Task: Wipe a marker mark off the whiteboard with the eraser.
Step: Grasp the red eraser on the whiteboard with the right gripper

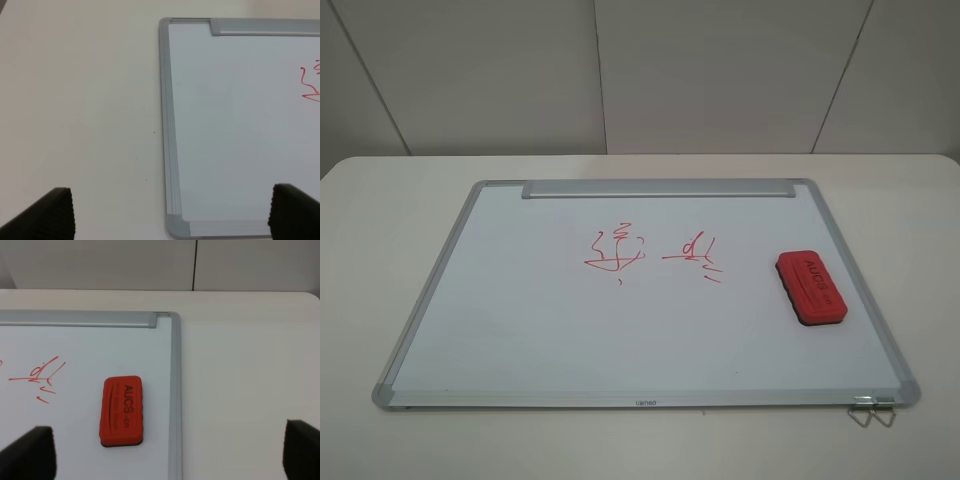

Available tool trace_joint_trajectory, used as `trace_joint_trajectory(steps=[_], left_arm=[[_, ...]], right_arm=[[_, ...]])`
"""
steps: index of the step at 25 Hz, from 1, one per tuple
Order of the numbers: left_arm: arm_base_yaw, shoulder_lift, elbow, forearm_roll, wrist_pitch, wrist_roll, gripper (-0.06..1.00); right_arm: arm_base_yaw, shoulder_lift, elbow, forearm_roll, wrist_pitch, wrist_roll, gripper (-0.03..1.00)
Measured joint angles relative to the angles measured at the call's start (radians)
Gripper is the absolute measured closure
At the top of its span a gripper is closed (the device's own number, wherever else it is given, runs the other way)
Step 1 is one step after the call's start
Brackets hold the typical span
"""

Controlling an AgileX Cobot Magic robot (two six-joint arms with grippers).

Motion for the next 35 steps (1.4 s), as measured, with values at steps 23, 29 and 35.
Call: trace_joint_trajectory(steps=[23, 29, 35], left_arm=[[0.000, 0.000, 0.000, 0.000, 0.000, 0.000, 0.17], [0.000, 0.000, 0.000, 0.000, 0.000, 0.000, 0.17], [0.000, 0.000, 0.000, 0.000, 0.000, 0.000, 0.17]], right_arm=[[0.000, 0.000, 0.000, 0.000, 0.000, 0.000, 0.14], [0.000, 0.000, 0.000, 0.000, 0.000, 0.000, 0.14], [0.000, 0.000, 0.000, 0.000, 0.000, 0.000, 0.14]])
